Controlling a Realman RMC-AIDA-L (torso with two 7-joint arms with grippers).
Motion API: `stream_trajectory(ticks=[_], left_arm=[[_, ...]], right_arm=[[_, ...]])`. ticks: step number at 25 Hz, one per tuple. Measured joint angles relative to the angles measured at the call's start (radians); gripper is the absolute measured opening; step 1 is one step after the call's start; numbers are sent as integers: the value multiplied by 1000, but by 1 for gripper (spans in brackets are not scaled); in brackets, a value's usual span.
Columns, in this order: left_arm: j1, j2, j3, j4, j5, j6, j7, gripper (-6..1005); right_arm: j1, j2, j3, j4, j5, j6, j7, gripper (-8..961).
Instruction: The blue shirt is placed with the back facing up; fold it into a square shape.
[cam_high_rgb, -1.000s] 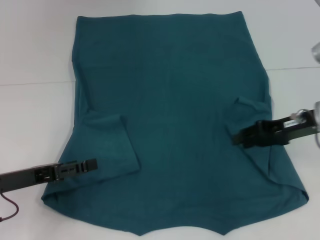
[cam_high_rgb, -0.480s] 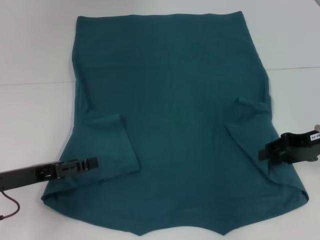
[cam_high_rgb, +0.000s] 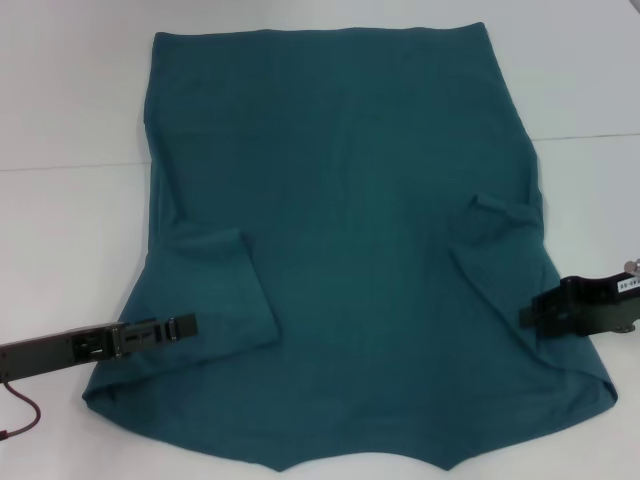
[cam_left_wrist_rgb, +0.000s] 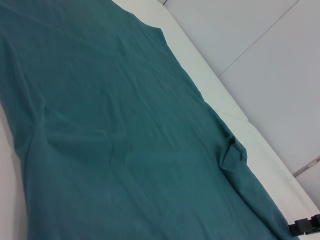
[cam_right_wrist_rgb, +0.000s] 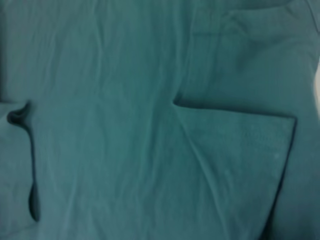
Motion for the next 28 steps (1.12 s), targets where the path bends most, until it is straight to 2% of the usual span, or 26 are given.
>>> stream_trajectory(ticks=[7, 17, 21, 28], left_arm=[[4, -2, 0, 0, 0, -9, 1, 909], [5, -2, 2, -5, 0, -14, 6, 908], [4, 1, 2, -13, 0, -21, 8, 908], [3, 2, 2, -15, 0, -22, 9, 909]], right_arm=[[8, 2, 3, 29, -11, 36, 0, 433], [24, 33, 3, 37, 5, 91, -10, 433], [33, 37, 7, 42, 15, 92, -25, 433], [50, 58, -1, 42, 40, 63, -105, 433]])
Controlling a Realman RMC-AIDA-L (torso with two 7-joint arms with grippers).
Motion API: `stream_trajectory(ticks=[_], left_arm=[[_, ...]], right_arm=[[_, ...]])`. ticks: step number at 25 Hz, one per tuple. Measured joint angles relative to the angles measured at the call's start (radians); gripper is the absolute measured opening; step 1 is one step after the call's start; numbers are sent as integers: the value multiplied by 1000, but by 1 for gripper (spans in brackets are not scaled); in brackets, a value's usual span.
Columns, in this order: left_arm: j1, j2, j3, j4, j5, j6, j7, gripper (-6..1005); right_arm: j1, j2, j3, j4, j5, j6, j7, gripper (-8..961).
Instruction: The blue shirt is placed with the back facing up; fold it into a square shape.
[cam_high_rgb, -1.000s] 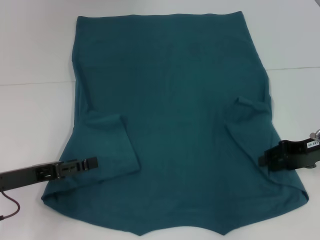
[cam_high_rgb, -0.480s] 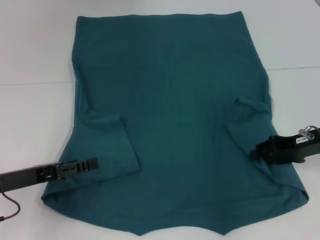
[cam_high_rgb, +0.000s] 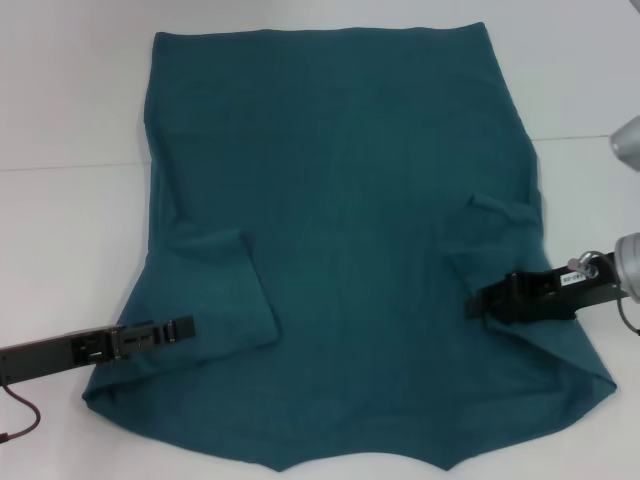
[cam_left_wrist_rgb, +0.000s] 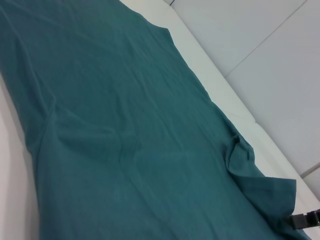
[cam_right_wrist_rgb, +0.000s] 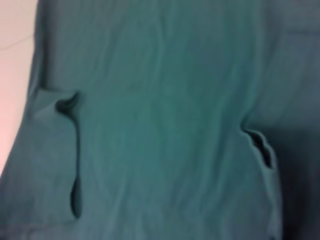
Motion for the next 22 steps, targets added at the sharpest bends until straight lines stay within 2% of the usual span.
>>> stream_trajectory(ticks=[4, 7, 13, 18, 22], left_arm=[[0, 0, 0, 0, 0, 0, 0, 908], [0, 0, 0, 0, 0, 0, 0, 909], [4, 0, 0, 0, 0, 0, -1, 909], [5, 0, -9, 6, 1, 0, -25, 909], [7, 17, -56, 8, 9, -4, -155, 908]], right_arm=[[11, 9, -17, 0, -2, -23, -24, 433], [12, 7, -25, -1, -3, -37, -20, 432], [-3, -22, -18, -11, -3, -98, -11, 434], [-24, -39, 22, -39, 15, -122, -31, 437], [-29, -50, 56, -53, 37, -130, -72, 439]])
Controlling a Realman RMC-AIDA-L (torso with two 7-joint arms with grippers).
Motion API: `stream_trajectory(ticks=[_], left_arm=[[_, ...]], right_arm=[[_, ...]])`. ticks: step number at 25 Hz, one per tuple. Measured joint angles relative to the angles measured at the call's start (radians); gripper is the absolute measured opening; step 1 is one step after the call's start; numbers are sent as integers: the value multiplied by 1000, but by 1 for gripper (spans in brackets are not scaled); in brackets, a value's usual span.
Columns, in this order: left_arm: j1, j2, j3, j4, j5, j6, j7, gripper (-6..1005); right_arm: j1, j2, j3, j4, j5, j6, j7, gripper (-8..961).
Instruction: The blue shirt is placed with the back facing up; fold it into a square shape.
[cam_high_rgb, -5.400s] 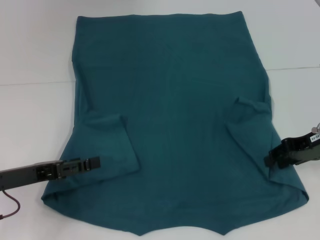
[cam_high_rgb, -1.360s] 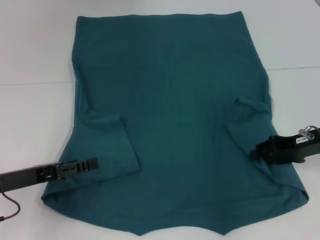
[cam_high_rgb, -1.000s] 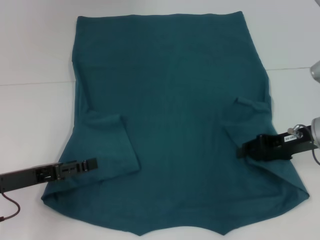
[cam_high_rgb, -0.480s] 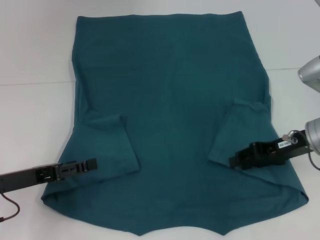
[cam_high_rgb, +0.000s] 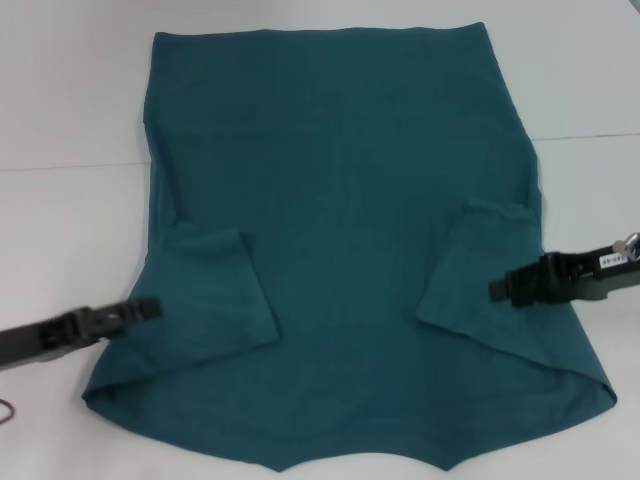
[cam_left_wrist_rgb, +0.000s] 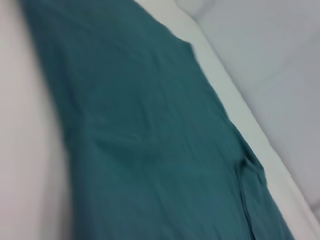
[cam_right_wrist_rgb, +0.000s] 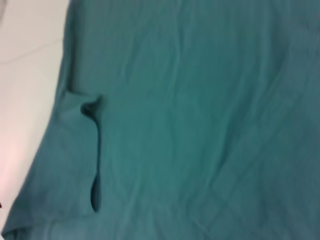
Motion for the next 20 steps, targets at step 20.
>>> stream_trajectory(ticks=[20], left_arm=[[55, 32, -71, 32, 126, 34, -306, 904]], right_arm=[[-1, -19, 19, -10, 52, -17, -35, 749]])
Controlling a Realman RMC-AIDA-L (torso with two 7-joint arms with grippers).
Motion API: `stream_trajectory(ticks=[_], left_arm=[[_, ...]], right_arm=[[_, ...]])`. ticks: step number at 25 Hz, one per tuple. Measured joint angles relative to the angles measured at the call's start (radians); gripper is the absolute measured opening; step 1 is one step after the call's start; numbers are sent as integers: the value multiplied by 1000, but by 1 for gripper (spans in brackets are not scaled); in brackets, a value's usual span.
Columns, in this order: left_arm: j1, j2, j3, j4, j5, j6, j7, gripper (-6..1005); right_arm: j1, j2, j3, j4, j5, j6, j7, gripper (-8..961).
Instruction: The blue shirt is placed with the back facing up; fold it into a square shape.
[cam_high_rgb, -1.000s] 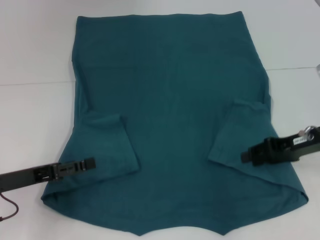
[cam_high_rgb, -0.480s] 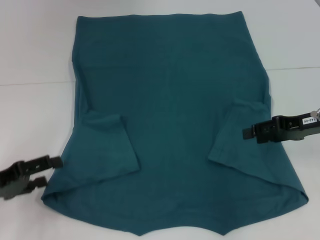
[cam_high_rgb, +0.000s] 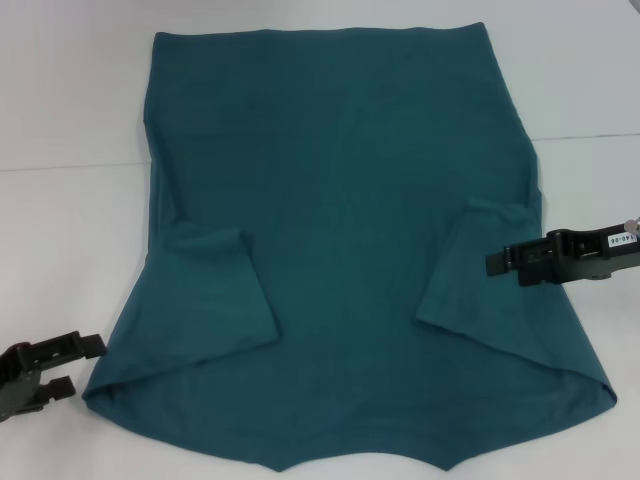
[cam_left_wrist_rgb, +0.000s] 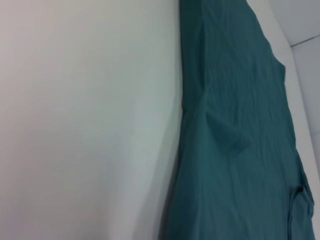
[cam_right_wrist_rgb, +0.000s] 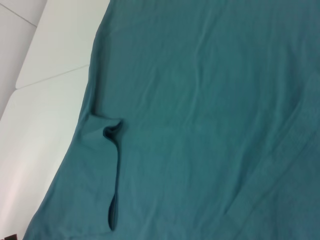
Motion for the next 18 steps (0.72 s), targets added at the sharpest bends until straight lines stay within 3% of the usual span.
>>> stream_trajectory(ticks=[18], left_arm=[[1, -6, 5, -30, 22, -21, -7, 903]], right_arm=[[-4, 0, 12, 0, 0, 3, -2, 748]])
